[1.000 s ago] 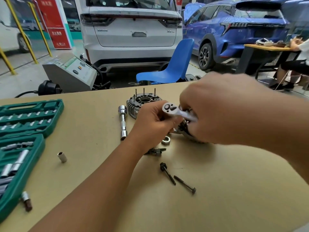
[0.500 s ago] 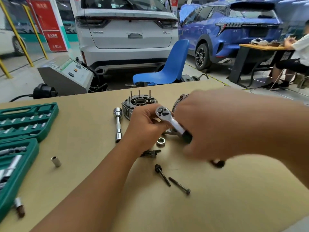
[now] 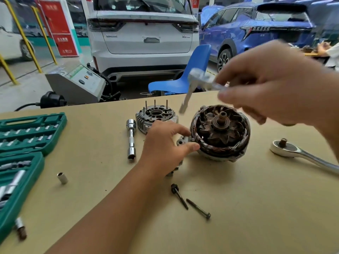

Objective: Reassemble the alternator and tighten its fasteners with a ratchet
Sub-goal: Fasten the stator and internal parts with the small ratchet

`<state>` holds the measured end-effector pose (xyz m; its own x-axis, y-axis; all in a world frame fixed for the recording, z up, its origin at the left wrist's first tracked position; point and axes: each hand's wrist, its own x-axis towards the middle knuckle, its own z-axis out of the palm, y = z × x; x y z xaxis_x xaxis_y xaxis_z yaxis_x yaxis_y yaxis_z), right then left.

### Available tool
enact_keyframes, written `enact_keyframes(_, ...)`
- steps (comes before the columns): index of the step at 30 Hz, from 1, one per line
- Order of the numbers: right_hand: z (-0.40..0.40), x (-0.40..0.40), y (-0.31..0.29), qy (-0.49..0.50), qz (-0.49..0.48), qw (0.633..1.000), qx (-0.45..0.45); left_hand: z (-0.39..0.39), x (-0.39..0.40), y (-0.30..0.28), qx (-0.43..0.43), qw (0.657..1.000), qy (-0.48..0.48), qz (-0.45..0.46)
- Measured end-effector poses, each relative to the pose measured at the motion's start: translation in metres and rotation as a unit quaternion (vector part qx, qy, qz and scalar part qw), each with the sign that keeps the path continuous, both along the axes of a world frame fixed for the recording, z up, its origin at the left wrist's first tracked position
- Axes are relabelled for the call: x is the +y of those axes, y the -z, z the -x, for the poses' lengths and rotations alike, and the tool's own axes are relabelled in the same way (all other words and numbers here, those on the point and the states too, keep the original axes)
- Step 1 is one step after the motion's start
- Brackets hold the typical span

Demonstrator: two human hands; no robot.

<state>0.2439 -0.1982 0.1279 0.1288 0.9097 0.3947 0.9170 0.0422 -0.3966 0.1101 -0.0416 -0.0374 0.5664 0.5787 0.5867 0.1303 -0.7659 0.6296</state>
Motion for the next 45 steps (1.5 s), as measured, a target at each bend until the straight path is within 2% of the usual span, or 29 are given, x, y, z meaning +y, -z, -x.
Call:
enact_keyframes(2,-0.024,0.001,0.003,-0.019,-0.147,0.981,0.122,-0.002,-0.004,-0.002,0.027,0.999,-0.01,-0.021)
enact_keyframes(4,-0.045,0.01,0.013,0.009,-0.248,0.948,0.197,-0.002,-0.004,-0.003,0.036,0.999,-0.008,-0.022)
enact_keyframes(8,-0.076,0.03,0.047,0.053,-0.334,0.887,0.314,-0.002,-0.007,-0.002,0.04,0.999,-0.008,-0.032)
enact_keyframes(11,-0.091,0.035,0.083,0.079,-0.359,0.854,0.368,-0.004,-0.009,0.001,0.025,0.999,-0.003,-0.04)
enact_keyframes(14,-0.104,0.035,0.104,0.08,-0.342,0.841,0.412,-0.008,-0.01,0.003,0.032,0.997,-0.008,-0.067)
enact_keyframes(18,-0.122,0.029,0.105,0.097,-0.319,0.839,0.429,-0.013,-0.016,0.005,0.022,0.99,-0.033,-0.135)
enact_keyframes(22,-0.133,0.028,0.106,0.127,-0.299,0.812,0.486,-0.022,-0.026,0.004,-0.01,0.985,-0.054,-0.164)
enact_keyframes(26,-0.14,0.027,0.108,0.138,-0.302,0.814,0.477,-0.032,-0.039,0.001,-0.044,0.99,-0.059,-0.121)
enact_keyframes(33,-0.142,0.026,0.11,0.144,-0.292,0.855,0.403,-0.037,-0.045,0.002,-0.056,0.99,-0.077,-0.107)
enact_keyframes(45,-0.136,0.032,0.116,0.158,-0.276,0.853,0.414,-0.034,-0.043,-0.001,-0.066,0.989,-0.083,-0.1)
